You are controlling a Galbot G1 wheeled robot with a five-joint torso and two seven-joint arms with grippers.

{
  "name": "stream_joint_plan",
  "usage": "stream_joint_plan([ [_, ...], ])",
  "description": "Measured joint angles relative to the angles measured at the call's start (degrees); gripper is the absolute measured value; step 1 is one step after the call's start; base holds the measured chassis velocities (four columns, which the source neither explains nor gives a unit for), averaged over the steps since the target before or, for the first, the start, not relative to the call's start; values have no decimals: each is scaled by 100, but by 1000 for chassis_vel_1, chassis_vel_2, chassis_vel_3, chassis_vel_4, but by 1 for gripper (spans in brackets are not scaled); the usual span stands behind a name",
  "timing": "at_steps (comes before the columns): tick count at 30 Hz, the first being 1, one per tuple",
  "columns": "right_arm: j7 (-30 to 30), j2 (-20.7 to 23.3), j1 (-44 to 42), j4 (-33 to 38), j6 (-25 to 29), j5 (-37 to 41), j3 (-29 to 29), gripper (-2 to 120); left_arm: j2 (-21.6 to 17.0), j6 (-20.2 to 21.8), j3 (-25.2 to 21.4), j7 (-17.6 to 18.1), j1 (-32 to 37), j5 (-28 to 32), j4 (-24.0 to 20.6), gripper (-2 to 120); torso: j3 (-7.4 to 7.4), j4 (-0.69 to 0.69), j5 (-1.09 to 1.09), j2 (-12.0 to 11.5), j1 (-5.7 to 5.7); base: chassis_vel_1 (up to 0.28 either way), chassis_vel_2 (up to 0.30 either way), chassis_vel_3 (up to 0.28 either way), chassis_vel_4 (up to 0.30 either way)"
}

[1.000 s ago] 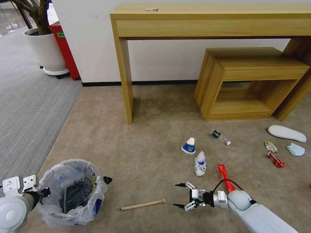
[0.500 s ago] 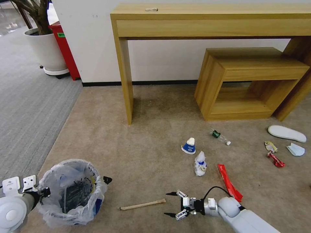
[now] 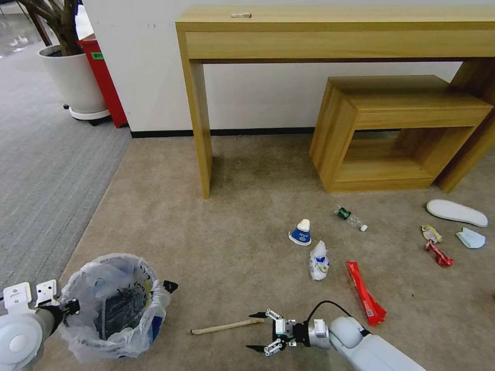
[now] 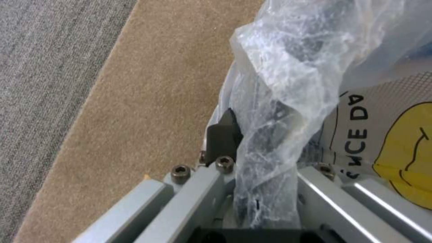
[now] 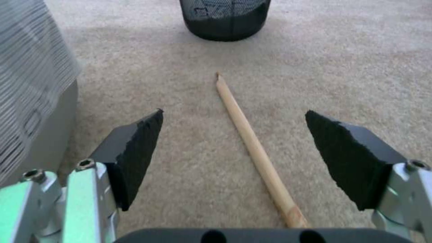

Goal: Pick up the trash bin and place the garbage on the floor into it.

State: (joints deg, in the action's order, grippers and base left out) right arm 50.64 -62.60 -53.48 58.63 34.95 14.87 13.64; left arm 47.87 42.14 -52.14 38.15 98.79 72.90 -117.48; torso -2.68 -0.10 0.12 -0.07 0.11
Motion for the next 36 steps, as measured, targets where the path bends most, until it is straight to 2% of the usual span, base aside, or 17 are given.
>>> stream_joint_plan([
  [14,-43,-62,377,-236,44,142,330,82,40,-1,-2,-9,13,-27,-48,0,0,0,0,0,0,0,0,0,0],
  [36,-17,-521,827,-771,155,167,640,79,67,0,-29,-21,19,-25,-113,0,-1,0,0,0,0,0,0,0,0],
])
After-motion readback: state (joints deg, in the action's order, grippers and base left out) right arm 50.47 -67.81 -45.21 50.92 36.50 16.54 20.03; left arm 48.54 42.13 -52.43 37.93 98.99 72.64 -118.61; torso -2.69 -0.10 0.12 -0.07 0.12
